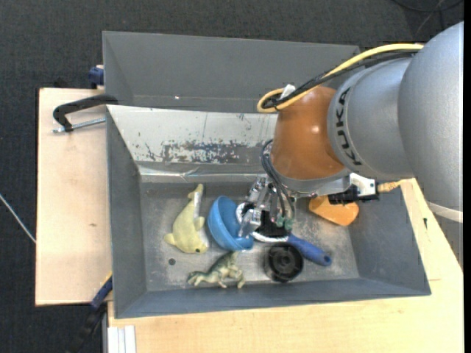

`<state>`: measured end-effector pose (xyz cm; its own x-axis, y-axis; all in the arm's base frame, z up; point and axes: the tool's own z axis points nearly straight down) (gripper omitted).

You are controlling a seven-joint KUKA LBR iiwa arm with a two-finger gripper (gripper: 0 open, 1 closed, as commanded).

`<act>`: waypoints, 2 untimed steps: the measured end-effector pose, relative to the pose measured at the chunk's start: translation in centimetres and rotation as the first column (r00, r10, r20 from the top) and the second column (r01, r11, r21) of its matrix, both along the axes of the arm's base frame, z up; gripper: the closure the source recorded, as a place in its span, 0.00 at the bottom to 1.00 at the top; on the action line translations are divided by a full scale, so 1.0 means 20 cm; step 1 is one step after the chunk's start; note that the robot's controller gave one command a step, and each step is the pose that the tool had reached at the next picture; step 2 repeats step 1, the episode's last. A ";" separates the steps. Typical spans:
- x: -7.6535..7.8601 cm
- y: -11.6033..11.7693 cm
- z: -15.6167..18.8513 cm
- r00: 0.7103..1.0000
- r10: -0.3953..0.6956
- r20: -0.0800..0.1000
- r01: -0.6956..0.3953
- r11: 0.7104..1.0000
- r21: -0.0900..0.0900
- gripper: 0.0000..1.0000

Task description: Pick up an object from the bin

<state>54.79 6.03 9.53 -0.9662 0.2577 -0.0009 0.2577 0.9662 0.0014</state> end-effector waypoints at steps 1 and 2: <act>0.03 -0.06 0.70 1.000 0.015 0.012 -0.015 1.000 0.001 1.00; 0.03 -0.06 0.70 1.000 0.015 0.012 -0.015 1.000 0.001 1.00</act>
Offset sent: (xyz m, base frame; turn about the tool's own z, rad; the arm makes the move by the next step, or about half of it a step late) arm 0.0035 -0.0135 0.1340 -0.0143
